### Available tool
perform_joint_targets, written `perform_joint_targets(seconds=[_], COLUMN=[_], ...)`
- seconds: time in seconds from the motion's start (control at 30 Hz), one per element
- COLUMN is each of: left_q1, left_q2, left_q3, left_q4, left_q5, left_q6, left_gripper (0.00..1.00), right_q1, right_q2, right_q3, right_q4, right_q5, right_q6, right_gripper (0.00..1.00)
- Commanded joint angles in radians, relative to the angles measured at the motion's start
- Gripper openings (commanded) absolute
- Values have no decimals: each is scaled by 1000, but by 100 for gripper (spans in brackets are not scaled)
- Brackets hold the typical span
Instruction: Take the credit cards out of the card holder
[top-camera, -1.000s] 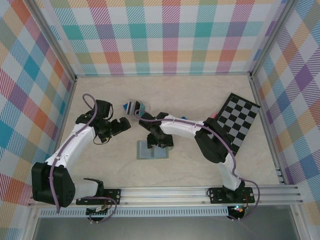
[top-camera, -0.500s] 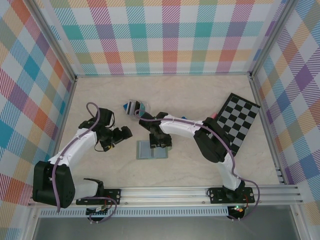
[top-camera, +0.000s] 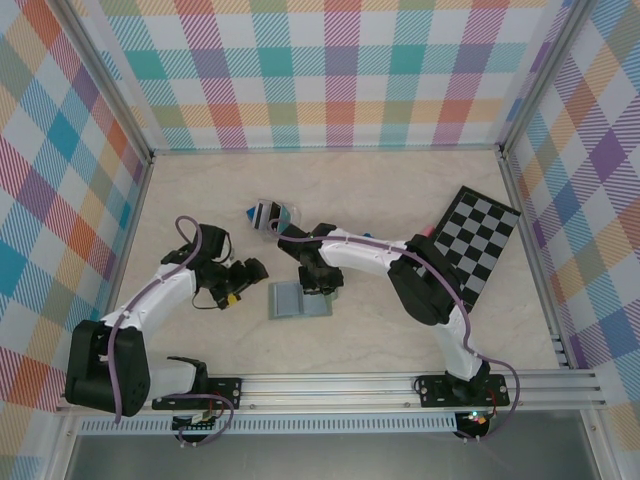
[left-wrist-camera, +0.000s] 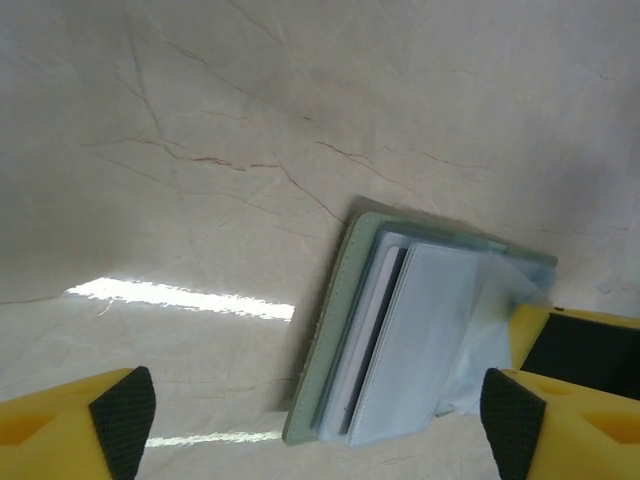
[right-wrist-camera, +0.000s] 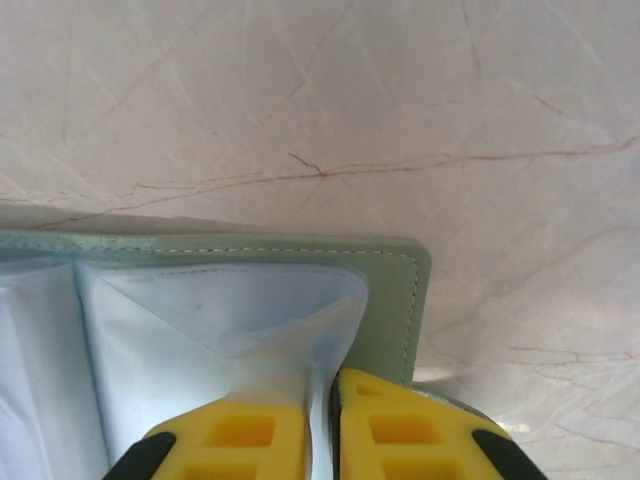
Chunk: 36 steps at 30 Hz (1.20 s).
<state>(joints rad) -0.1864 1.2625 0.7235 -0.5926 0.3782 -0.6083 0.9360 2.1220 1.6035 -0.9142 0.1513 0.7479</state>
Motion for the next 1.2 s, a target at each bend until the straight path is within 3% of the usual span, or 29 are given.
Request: perform_joint_targets(seconds=[0.0, 0.4, 0.87, 1.17], left_q1=[-2, -102, -181, -189], left_q2=[29, 150, 273, 304], left_q3=[-24, -32, -22, -10], left_q4=[79, 192, 231, 229], left_q5=[88, 125, 70, 62], left_q6=[-38, -113, -159, -153], left_gripper=[79, 47, 26, 22], right_q1=[-21, -32, -40, -40], right_q2=[4, -27, -43, -53], right_q3=[6, -19, -47, -64], right_q4=[4, 84, 157, 219], right_q5=[35, -91, -240, -326], right_q6=[-27, -79, -110, -142], right_gripper=[12, 27, 33, 29])
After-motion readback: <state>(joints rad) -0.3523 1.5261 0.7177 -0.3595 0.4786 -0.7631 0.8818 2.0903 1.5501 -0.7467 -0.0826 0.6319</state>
